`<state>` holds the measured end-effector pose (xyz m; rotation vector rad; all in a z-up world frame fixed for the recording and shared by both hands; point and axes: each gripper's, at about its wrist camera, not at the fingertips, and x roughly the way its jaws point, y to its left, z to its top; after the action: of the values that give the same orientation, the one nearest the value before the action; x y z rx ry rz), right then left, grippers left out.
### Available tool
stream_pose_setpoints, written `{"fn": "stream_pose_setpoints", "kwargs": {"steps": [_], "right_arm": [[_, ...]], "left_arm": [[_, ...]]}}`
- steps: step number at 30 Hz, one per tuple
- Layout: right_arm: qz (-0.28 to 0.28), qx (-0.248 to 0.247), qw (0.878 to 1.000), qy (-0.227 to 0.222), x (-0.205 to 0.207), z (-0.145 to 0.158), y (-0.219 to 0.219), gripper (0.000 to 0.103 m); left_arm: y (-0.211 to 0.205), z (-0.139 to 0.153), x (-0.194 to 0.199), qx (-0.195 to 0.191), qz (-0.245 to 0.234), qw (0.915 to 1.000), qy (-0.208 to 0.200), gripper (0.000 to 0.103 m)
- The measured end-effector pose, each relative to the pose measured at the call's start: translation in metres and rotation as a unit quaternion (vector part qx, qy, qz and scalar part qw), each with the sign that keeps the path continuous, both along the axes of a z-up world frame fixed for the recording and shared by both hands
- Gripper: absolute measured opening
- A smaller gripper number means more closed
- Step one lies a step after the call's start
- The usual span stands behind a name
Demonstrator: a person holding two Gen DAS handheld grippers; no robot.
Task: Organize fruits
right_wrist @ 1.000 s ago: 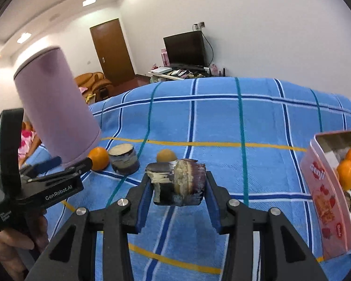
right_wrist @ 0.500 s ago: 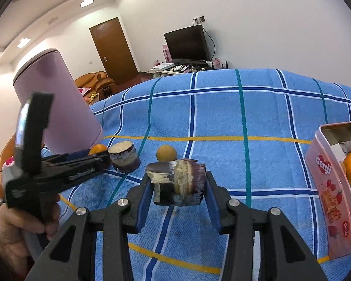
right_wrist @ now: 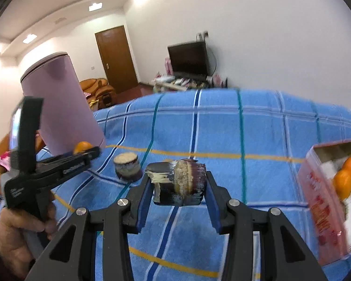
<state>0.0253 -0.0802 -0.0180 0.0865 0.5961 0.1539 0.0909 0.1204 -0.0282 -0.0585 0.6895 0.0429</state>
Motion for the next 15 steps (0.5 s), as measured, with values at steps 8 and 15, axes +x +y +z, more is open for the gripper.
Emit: {"fn": "stream_pose_setpoints", "kwargs": {"steps": [8,15], "right_arm": [[-0.016,-0.063,0.997,-0.05,-0.009,0.01,0.008,0.044],[-0.021,-0.087,0.994,-0.068,-0.021,0.013,0.015,0.044]], "left_arm": [[-0.016,0.01,-0.032,0.04,0.029,0.9975,-0.051,0.04],[-0.025,0.017,-0.046,0.044,0.026,0.9966,-0.064,0.04]]}}
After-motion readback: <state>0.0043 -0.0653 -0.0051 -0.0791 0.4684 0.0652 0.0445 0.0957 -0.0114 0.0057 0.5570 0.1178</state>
